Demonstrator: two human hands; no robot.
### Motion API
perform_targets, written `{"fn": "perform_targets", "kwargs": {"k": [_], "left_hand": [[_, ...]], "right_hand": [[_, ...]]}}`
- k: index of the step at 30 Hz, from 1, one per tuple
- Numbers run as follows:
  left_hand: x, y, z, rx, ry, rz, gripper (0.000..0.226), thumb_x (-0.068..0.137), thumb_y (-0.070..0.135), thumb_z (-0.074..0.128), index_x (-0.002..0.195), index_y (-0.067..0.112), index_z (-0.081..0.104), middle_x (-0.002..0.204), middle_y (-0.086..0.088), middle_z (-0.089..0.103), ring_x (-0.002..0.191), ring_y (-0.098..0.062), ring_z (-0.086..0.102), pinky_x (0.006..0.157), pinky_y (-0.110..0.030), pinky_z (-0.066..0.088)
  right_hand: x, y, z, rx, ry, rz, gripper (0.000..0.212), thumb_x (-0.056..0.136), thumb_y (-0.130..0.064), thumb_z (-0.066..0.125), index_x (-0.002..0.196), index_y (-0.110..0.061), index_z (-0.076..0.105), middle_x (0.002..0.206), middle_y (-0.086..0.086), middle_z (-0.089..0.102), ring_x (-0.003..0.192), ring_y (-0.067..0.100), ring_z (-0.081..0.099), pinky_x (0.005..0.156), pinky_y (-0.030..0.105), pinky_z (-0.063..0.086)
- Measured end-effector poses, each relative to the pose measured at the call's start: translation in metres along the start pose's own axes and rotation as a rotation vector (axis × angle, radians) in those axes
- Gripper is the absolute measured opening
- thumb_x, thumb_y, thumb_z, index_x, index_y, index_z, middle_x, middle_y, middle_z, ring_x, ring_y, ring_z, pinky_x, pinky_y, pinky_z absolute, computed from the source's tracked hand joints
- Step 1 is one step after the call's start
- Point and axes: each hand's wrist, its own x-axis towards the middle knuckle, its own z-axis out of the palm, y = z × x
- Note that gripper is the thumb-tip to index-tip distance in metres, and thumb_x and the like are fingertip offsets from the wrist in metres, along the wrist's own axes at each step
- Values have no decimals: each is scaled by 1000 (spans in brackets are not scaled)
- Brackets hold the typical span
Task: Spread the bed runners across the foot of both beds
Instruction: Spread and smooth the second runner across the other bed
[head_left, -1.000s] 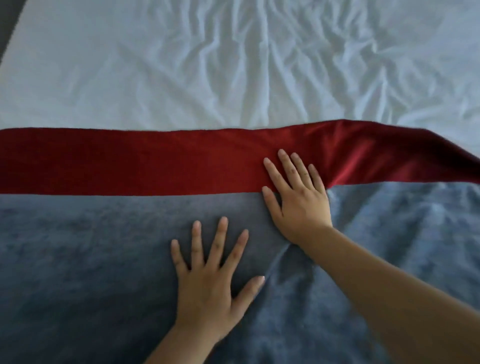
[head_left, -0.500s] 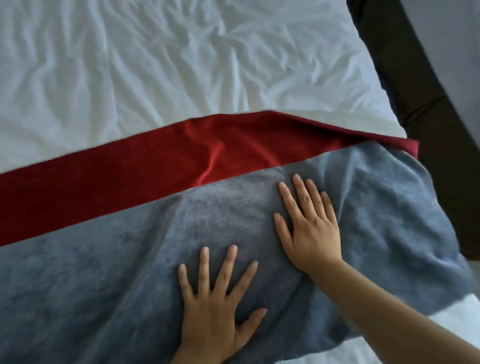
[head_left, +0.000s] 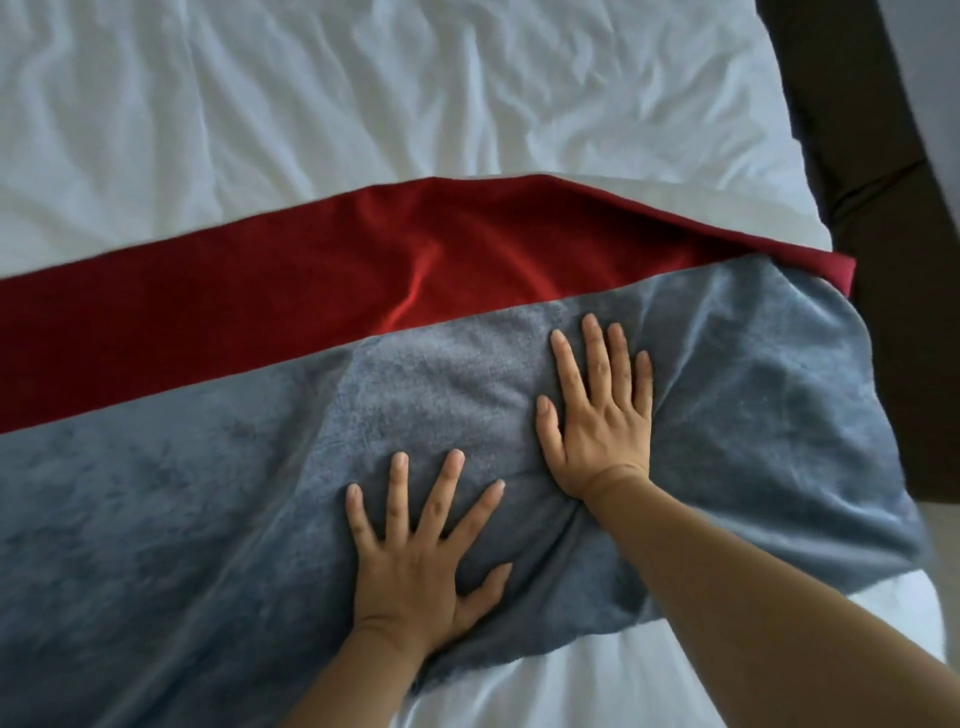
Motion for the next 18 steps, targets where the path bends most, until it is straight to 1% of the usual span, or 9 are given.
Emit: {"fn": "perform_targets", "kwargs": {"k": [4, 9, 11, 15, 18], "left_hand": [[4, 1, 9, 9, 29, -29, 87, 80, 85, 41, 158, 50, 23, 172, 3, 15, 155, -48, 4, 111, -82, 0], [5, 8, 9, 21, 65, -66, 88, 78, 85, 43, 157, 51, 23, 172, 3, 15, 156, -46, 4, 111, -83, 4], [9, 19, 4, -1, 70, -148, 90, 76, 87, 42, 157, 52, 23, 172, 3, 15, 156, -46, 5, 112, -81, 4], [39, 61, -10, -58, 50, -416, 97, 74, 94, 36, 158, 49, 20, 172, -5, 10, 154, -53, 0, 115, -77, -2], [59, 92, -16, -77, 56, -530, 99, 75, 92, 35, 160, 45, 18, 173, -6, 6, 153, -53, -4, 115, -78, 2]], "right_hand": [[5, 3, 13, 6, 15, -14, 76, 96, -56, 30, 162, -30, 3, 170, 5, -6, 156, 29, -6, 124, 53, -7], [7, 2, 15, 11, -11, -35, 77, 97, -54, 31, 162, -28, 0, 170, 8, -7, 156, 30, -8, 123, 53, -8], [7, 3, 14, 12, -35, -43, 77, 97, -53, 32, 162, -27, 0, 170, 8, -8, 156, 30, -8, 123, 54, -7], [9, 1, 8, 45, -54, -71, 76, 99, -51, 33, 163, -24, 3, 170, 10, -9, 156, 30, -8, 122, 55, -5], [10, 7, -3, 103, -62, -144, 73, 101, -50, 33, 163, -21, 6, 170, 11, -8, 156, 29, -9, 122, 53, -8]]}}
